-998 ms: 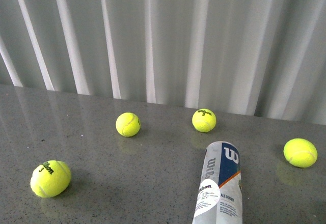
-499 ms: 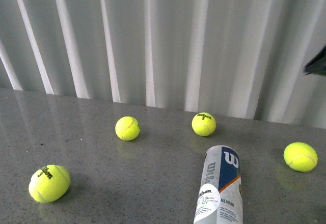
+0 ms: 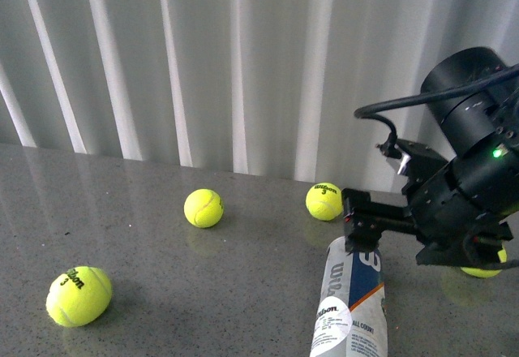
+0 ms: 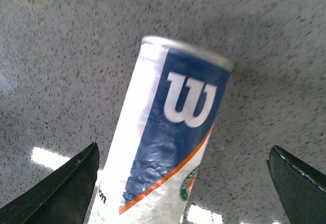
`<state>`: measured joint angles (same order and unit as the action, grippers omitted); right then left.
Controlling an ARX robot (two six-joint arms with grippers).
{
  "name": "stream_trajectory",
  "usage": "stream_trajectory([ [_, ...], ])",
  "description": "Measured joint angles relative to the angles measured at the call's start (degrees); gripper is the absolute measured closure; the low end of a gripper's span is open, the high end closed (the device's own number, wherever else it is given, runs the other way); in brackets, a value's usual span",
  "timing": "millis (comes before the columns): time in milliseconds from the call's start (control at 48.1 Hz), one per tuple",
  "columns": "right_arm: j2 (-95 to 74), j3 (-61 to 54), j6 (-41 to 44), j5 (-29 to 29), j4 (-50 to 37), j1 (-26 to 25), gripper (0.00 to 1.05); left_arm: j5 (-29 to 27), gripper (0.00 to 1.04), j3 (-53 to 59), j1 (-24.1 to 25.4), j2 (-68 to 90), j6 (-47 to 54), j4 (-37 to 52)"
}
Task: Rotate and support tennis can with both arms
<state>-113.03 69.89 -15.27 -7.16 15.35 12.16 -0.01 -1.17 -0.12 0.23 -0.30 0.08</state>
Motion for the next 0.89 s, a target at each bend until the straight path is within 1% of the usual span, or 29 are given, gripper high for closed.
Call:
stream_trajectory([
  [146, -2.71, -0.63, -1.77, 0.55, -1.66, 2.27, 0.07, 0.00, 0.07, 0.00, 0.00, 0.00, 0.00, 0.00],
  [665, -9.31, 0.63, -4.76, -0.90, -4.22, 4.90, 0.07, 0.00, 0.07, 0.00, 0.00, 0.00, 0.00, -0.02],
  [894, -10.56, 0.74, -4.98, -0.31, -6.47, 5.86, 0.07, 0.00, 0.07, 0.00, 0.00, 0.00, 0.02, -0.02],
])
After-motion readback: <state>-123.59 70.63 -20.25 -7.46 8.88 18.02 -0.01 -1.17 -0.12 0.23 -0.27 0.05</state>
